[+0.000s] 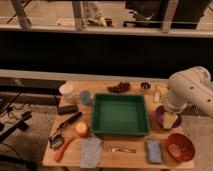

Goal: Place apple in metal cup

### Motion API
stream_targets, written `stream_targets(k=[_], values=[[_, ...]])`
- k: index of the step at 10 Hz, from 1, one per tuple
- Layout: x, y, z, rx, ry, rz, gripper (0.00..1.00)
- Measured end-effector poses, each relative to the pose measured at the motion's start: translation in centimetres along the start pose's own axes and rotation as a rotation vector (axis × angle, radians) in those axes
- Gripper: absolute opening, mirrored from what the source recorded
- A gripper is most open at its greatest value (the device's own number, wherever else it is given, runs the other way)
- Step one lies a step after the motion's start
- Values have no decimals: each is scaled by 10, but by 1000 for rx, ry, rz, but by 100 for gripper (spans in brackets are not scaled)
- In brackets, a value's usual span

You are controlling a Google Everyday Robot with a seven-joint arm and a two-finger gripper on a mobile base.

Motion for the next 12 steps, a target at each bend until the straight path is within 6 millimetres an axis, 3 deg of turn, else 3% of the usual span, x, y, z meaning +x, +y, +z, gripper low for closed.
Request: stream_targets(k=[8,10,12], values=[[-4,3,-3,14,-16,-14,80],[-25,9,-10,34,-52,-45,80],[-67,18,-21,52,-95,-95,80]])
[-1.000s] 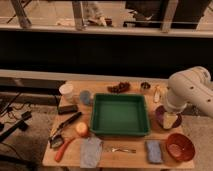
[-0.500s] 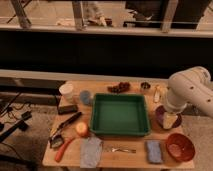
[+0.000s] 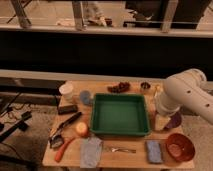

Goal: Place apple in metal cup

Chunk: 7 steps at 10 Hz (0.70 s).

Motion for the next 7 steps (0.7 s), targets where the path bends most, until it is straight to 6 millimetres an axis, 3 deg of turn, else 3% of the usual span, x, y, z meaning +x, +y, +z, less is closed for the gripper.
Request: stream_targets(k=[3,7], values=[[-49,10,-14,18,-56,-70,80],[-123,47,-29,30,-133,-254,80]])
